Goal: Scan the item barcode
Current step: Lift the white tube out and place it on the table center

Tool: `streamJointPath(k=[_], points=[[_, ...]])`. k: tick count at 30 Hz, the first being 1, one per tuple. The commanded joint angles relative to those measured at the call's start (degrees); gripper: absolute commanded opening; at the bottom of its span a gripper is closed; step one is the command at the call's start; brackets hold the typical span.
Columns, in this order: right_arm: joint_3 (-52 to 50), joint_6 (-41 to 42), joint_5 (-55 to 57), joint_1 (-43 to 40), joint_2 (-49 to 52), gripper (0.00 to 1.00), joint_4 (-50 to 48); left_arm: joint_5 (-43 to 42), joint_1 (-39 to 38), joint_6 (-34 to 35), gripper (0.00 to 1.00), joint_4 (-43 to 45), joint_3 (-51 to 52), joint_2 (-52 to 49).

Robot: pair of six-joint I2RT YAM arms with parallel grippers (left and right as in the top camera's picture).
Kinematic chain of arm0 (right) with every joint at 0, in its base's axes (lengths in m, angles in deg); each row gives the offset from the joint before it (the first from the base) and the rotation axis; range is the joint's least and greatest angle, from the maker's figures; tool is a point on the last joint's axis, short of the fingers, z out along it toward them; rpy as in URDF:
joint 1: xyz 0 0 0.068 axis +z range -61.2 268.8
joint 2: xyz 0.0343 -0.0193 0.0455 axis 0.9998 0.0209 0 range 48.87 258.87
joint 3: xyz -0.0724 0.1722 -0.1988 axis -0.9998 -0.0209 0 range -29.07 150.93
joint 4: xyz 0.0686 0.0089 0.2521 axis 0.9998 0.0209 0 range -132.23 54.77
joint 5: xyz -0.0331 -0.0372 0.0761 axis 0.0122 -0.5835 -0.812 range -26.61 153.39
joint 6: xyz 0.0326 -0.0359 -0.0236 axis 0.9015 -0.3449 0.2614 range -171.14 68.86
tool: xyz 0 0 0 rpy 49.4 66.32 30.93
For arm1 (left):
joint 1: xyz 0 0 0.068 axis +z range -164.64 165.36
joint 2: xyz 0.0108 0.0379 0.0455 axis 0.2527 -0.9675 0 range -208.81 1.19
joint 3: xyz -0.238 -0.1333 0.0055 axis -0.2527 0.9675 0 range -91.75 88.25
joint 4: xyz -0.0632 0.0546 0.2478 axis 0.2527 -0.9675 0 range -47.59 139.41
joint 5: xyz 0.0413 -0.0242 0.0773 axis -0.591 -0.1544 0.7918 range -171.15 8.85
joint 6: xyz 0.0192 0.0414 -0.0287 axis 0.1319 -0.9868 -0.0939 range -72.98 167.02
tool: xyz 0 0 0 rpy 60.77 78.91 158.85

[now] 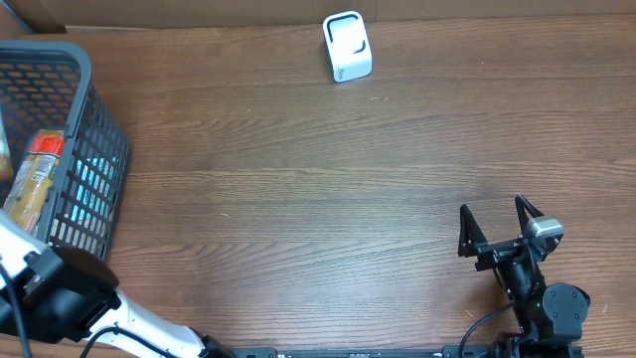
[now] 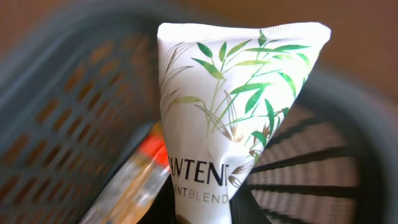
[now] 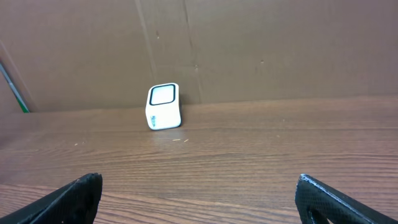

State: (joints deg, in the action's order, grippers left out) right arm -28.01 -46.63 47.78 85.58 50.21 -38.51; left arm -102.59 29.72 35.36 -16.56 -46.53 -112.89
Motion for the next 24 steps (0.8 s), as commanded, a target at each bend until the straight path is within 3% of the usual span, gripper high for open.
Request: streamJointPath(k=[1, 7, 13, 18, 24], points=[[-0.52, -0.07, 0.52, 0.26, -0.02, 1.0, -0.31, -8.24, -4.61, 2.1, 0.04, -4.0, -9.14, 4.92], [-0.52, -0.07, 0.52, 0.26, -0.02, 1.0, -0.31, -9.22, -17.44, 4.46, 0.04, -12.81, -11.67, 7.45], [-0.52, -0.07, 0.52, 0.26, -0.02, 1.0, -0.31, 1.03, -34.38, 11.34, 0.04, -20.96, -5.62, 4.07], [-0.52, -0.07, 0.52, 0.26, -0.02, 1.0, -0.31, 4.04, -44.59, 15.5, 0.04, -15.45, 7.56, 1.4], [-0.52, -0.07, 0.52, 0.26, -0.02, 1.0, -0.31, 5.18, -54.03, 21.7, 0.04, -0.87, 26.86, -0.04]])
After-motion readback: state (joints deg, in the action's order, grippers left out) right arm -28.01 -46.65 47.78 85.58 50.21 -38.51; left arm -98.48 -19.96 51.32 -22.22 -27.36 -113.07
